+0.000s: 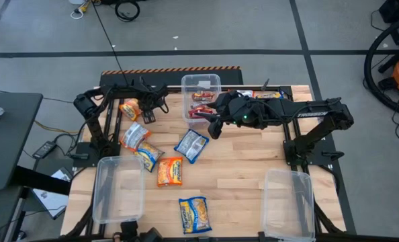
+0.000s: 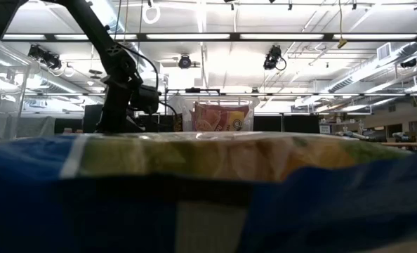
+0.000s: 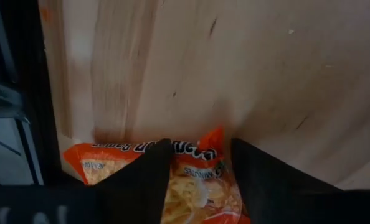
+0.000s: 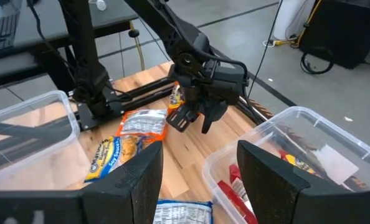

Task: Sort Maruchan noodles
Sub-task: Put the orange noodle pack into the bottom left transparent bin

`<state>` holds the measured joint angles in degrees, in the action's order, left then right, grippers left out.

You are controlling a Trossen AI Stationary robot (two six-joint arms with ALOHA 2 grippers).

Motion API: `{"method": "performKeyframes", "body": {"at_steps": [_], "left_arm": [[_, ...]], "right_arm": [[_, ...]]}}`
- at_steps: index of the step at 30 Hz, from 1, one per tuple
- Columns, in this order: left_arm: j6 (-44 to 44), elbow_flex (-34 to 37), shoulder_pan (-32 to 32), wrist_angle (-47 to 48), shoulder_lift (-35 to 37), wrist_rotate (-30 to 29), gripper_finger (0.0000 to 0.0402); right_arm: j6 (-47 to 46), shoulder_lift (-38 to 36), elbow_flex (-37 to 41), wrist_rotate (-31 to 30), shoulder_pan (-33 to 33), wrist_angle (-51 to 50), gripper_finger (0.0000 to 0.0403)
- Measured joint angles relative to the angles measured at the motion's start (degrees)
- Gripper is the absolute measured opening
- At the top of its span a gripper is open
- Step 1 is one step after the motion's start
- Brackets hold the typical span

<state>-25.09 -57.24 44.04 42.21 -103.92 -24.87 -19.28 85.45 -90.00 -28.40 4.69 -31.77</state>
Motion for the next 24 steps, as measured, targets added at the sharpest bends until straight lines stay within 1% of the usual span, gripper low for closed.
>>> {"method": "performKeyframes", "body": {"at_steps": [3,6,8,9,11,16,20,24], "left_arm": [[-0.2,0.09,-0.02,0.05,0.29,0.07,0.0124],[0.69,0.09,-0.05,0.62,0.39,-0.09,0.0067],[2.8,-0.33,-0.46,3.21,0.89,0.28,0.0027],[4.53,-0.98,-0.73,5.1,1.3,1.2,0.0016],[7.26,-2.95,-1.44,7.84,2.69,3.37,0.0013],[12.38,-8.47,-5.12,15.64,8.47,6.13,0.0013],[16.22,-13.87,-9.22,25.87,15.35,11.04,0.001],[19.64,-20.72,-14.81,37.21,23.21,15.82,0.0009]], "right_arm": [[-0.8,0.0,0.0,0.0,0.0,0.01,0.021],[-1.53,0.0,0.0,0.0,0.0,0.01,0.021],[-1.52,0.0,0.0,0.01,0.0,-0.01,0.021],[-1.41,0.0,0.0,0.0,0.0,-0.02,0.021],[-0.6,0.0,0.0,0.0,0.0,-0.04,0.021],[-0.09,0.51,0.0,0.09,-0.27,-0.11,0.021],[-0.09,0.7,0.0,0.11,-0.28,-0.13,0.021],[-0.51,0.7,0.0,0.11,-0.17,-0.1,0.021]]}}
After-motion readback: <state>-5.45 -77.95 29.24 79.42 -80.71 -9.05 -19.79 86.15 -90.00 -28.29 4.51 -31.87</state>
